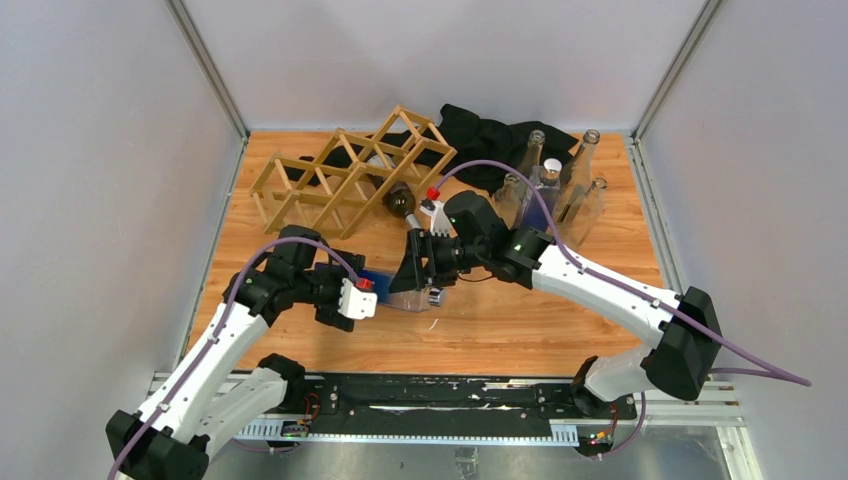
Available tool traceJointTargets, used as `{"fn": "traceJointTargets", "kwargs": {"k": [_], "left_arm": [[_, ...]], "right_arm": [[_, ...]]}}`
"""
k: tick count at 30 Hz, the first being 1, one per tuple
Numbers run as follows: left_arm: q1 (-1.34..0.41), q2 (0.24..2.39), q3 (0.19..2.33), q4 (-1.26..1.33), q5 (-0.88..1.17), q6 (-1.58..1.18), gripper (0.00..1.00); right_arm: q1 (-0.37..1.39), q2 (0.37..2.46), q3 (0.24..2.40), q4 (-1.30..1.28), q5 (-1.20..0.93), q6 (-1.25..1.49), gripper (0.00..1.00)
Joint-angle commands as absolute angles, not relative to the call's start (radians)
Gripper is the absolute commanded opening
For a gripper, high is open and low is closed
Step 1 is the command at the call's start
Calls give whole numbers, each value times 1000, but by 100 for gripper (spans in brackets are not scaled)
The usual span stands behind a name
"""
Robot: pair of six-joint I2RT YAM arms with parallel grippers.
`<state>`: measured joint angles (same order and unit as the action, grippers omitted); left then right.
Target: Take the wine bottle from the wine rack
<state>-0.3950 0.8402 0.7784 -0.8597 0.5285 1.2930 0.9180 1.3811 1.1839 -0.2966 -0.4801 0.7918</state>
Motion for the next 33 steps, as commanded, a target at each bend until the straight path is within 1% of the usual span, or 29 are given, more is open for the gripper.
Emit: {"fn": "traceJointTargets", "kwargs": {"k": [1, 2, 4, 5, 6, 7, 8, 9, 11, 13, 14, 18, 22, 26, 33], "left_arm": [[-410, 824, 745, -881, 521, 1372, 97], [-410, 828, 745, -860, 513, 1364, 93], [-410, 834, 752, -790, 491, 1311, 79], [-410, 834, 755, -762, 485, 1300, 72], [-410, 834, 758, -745, 484, 1299, 64], [-410, 831, 759, -730, 487, 1298, 55], [-410, 826, 759, -714, 493, 1293, 46], [-410, 819, 757, -697, 499, 1284, 38], [-410, 806, 752, -670, 518, 1267, 24], [-410, 791, 752, -647, 530, 1243, 1], [-410, 783, 752, -618, 530, 1209, 0], [-410, 784, 796, -513, 529, 988, 0], [-410, 822, 910, -522, 638, 795, 0], [-409, 856, 1009, -489, 749, 527, 0], [-408, 866, 1047, -398, 920, 209, 0]], "right_arm": [[914, 1347, 1267, -140, -578, 812, 0], [915, 1350, 1273, -143, -588, 813, 0], [916, 1355, 1282, -161, -601, 806, 0], [915, 1358, 1288, -174, -606, 800, 4], [915, 1362, 1293, -189, -610, 791, 16], [916, 1363, 1298, -206, -609, 785, 36], [916, 1364, 1303, -222, -605, 775, 52], [916, 1362, 1308, -234, -604, 760, 60], [915, 1357, 1315, -251, -612, 735, 71], [912, 1346, 1322, -256, -627, 715, 84], [910, 1339, 1330, -258, -644, 706, 87], [887, 1289, 1343, -272, -664, 673, 90], [858, 1244, 1368, -264, -680, 661, 92], [844, 1202, 1406, -244, -694, 653, 93], [842, 1110, 1397, -188, -630, 593, 95]]}}
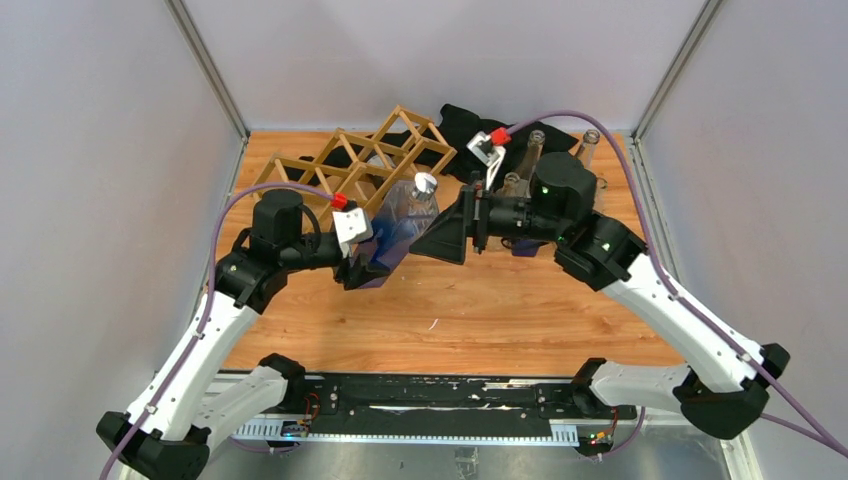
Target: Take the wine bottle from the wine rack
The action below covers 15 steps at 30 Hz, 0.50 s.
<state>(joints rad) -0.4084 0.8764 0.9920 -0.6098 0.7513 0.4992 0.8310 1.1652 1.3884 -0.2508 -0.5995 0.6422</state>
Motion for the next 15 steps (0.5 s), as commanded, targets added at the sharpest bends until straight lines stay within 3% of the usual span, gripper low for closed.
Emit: {"fn": "traceJointTargets", "kwargs": {"k": [1, 15], "left_arm": [[-408, 865, 1046, -374, 943, 172, 0], [-408, 906, 1093, -438, 1228, 90, 0]], "right_arm": [[842, 1105, 1386, -174, -628, 590, 95], [862, 1145, 1327, -84, -473, 436, 96]]}}
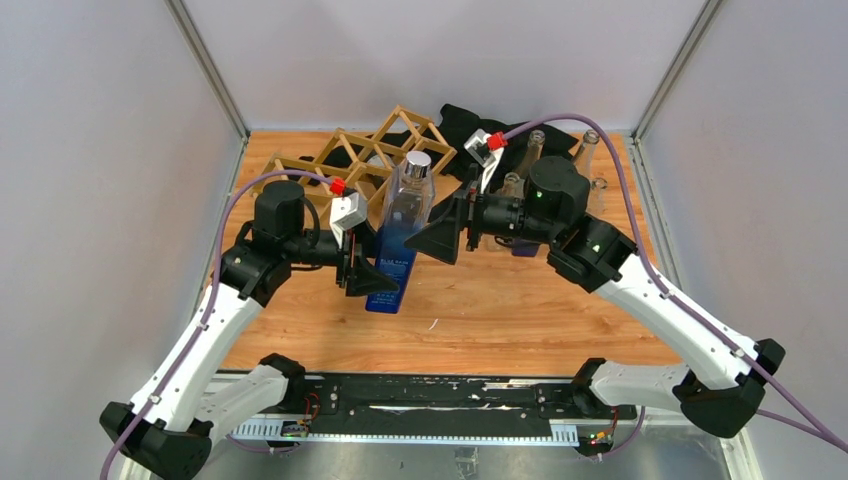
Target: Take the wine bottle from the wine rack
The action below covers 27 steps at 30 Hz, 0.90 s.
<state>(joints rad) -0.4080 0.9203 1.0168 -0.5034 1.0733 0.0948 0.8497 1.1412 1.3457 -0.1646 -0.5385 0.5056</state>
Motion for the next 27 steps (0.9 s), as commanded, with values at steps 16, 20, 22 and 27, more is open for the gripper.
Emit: {"fn": "traceJointTargets", "kwargs": {"k": [16, 20, 22, 27], "left_arm": [[-408, 959, 1152, -752, 1222, 331, 14], [-408, 985, 1182, -872, 1054, 404, 89], [-408, 1008, 1202, -935, 956, 454, 100], [-394, 1083, 1235, -1027, 704, 568, 100]], "right_arm": [[891, 1220, 1322, 147, -608, 403, 52], [890, 1198, 1343, 11, -497, 340, 0], [890, 1172, 1338, -81, -408, 284, 0], [887, 1101, 1286, -210, -149, 148, 0]]}}
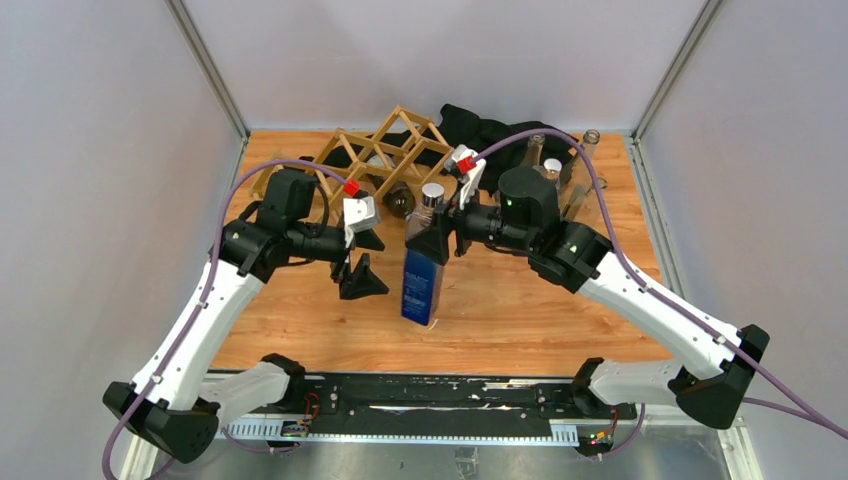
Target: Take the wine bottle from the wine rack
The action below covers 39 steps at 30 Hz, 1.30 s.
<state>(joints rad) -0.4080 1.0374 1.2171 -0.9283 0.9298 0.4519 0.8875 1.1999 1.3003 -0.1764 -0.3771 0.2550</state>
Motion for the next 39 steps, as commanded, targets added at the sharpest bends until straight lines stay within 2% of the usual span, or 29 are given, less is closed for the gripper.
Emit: {"fn": "traceJointTargets", "kwargs": {"k": [1, 6, 15, 30, 39], "left_arm": [[-388, 1091, 1231, -1027, 685, 587, 99], [-318, 1118, 1224, -1028, 604, 654, 96], [-208, 1136, 1206, -1029, 561, 749, 96], [-178, 1147, 1236, -1026, 587, 762, 97], [-173, 1146, 1209, -1028, 640, 766, 100]], "right_arm": [[884, 1088, 1273, -212, -122, 129, 0], [858, 1086, 1202, -200, 94, 63, 0], [756, 1186, 1165, -40, 300, 85, 0], [704, 1376, 1152, 209, 366, 113, 0], [634, 1393, 1100, 247, 275, 137, 0]]}}
